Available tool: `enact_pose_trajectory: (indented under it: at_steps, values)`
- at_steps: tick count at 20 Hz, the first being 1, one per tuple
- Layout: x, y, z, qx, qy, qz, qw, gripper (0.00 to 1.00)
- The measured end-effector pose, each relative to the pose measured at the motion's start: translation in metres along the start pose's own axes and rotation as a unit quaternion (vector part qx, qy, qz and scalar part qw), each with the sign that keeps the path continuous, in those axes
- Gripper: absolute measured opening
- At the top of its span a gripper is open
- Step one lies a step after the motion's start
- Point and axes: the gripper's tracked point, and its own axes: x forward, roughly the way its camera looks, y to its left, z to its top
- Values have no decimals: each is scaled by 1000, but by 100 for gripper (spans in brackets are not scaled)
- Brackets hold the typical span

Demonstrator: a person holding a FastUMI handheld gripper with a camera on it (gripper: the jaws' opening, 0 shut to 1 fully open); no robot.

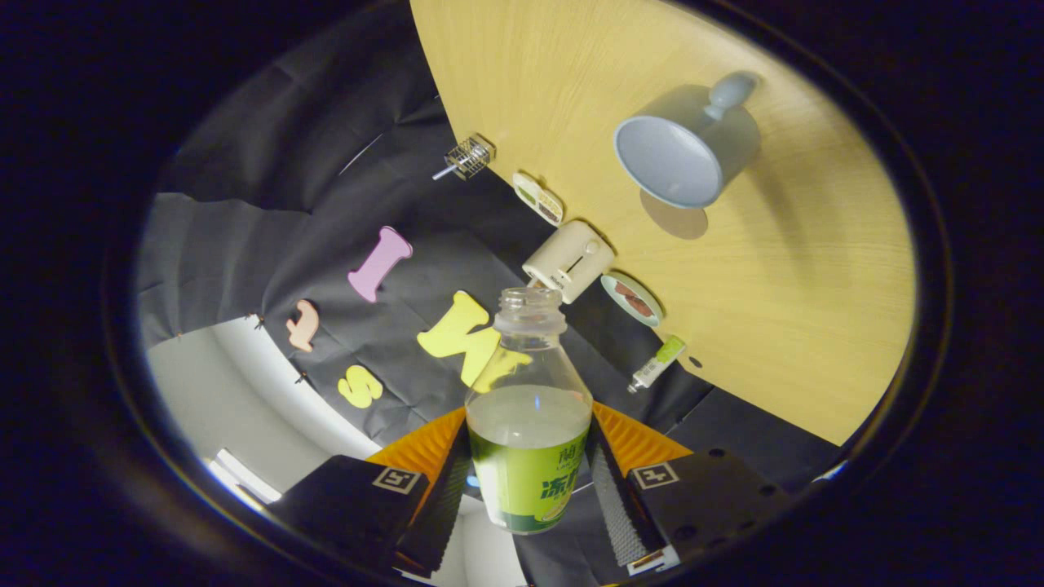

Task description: Take the bottle from table, then pour the juice into the cup, finally place the bottle on the coaster

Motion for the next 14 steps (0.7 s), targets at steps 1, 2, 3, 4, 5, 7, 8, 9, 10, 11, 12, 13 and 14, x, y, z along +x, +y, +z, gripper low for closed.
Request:
enact_pose_trajectory:
  at_steps: [1,2,3,4,5,7,8,9,10,11,12,13,14]
  values:
    - [1,0,2,1,-3,0,1000,79]
    - [1,-1,5,1,-6,1,1000,79]
    - [1,-2,8,-1,-8,-1,1000,79]
    - [2,-5,11,-3,-10,-3,1000,79]
    - [3,-6,15,-3,-13,-3,1000,79]
    - [1,-11,21,-7,-16,-8,1000,79]
    - [2,-15,24,-13,-17,-12,1000,79]
    - [4,-19,27,-22,-19,-17,999,79]
    - [3,-24,32,-29,-25,-23,999,79]
    - [3,-31,38,-32,-29,-28,999,79]
    - [3,-37,43,-39,-32,-35,998,79]
    - [3,-45,45,-52,-36,-45,997,79]
    - [4,-54,45,-68,-37,-57,995,79]
